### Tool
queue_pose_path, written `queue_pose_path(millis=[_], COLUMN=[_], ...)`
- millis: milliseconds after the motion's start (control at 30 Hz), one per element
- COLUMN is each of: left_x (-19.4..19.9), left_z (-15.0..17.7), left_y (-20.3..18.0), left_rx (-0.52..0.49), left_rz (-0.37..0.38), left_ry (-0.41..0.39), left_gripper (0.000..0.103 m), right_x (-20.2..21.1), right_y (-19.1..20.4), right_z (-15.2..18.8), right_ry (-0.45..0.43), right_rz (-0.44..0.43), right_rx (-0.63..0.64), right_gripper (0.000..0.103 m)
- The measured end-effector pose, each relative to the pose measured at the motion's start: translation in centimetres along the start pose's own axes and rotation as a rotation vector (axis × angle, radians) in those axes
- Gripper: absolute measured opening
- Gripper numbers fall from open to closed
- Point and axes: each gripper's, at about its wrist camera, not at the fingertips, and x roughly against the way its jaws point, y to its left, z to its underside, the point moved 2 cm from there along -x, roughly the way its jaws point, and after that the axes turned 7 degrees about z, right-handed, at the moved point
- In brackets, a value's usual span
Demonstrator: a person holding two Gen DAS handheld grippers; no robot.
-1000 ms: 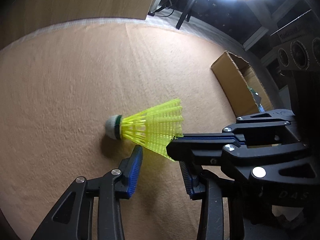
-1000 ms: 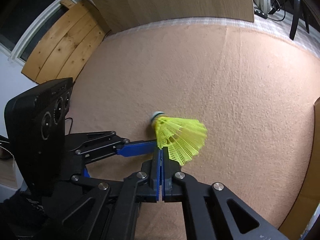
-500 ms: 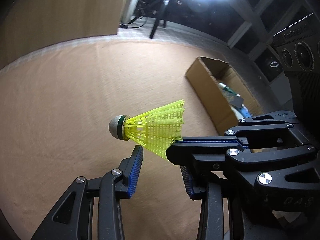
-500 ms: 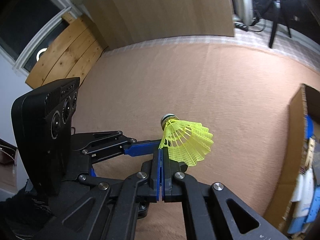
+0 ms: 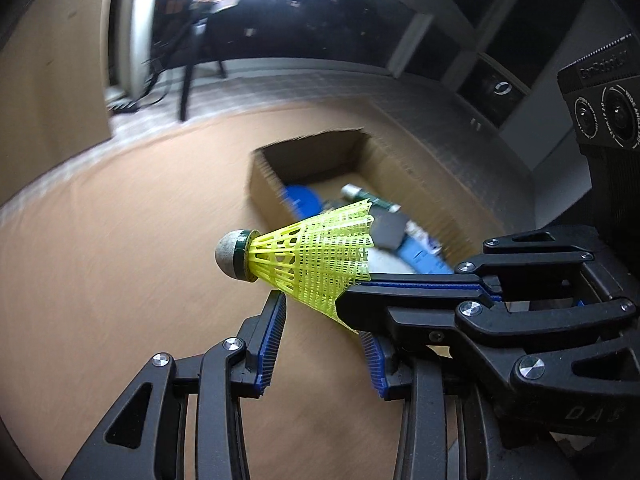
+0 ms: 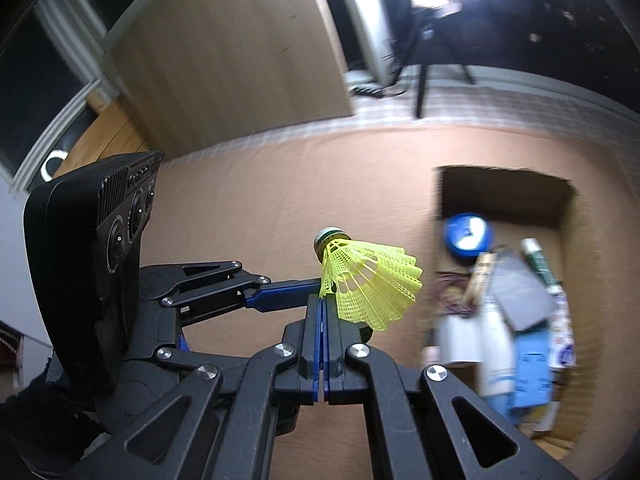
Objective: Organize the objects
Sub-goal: 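Carry the shuttlecock over the box with both tools and release it inside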
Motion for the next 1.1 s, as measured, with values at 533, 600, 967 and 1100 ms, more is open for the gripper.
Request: queue_pose_path(millis=[533, 600, 967, 1100], left_x=[-8.0, -8.7, -11.2, -11.1], left_z=[-7.2, -7.6, -8.7, -8.5], left_y=[-5.0, -5.2, -4.3, -3.4], left_rx=[-0.074, -0.077, -0.061, -0.055], left_rz=[0.029, 0.025, -0.02, -0.037], left_ry=[0.038, 0.042, 0.067, 0.074], left_gripper=[0.04, 0.04, 0.068, 0.073], right_x=[1.6, 1.4, 0.5, 1.0], right_y=[-9.9, -10.7, -13.4, -13.9], right_z=[-2.6, -3.0, -3.8, -3.7], right_ry=[-0.061, -0.06, -0.038, -0.066], right_rz=[0.117, 0.122, 0.143, 0.193], right_rx=[-0.116, -0.122, -0.144, -0.156], right_gripper=[0.001, 0.001, 0.016, 0.055])
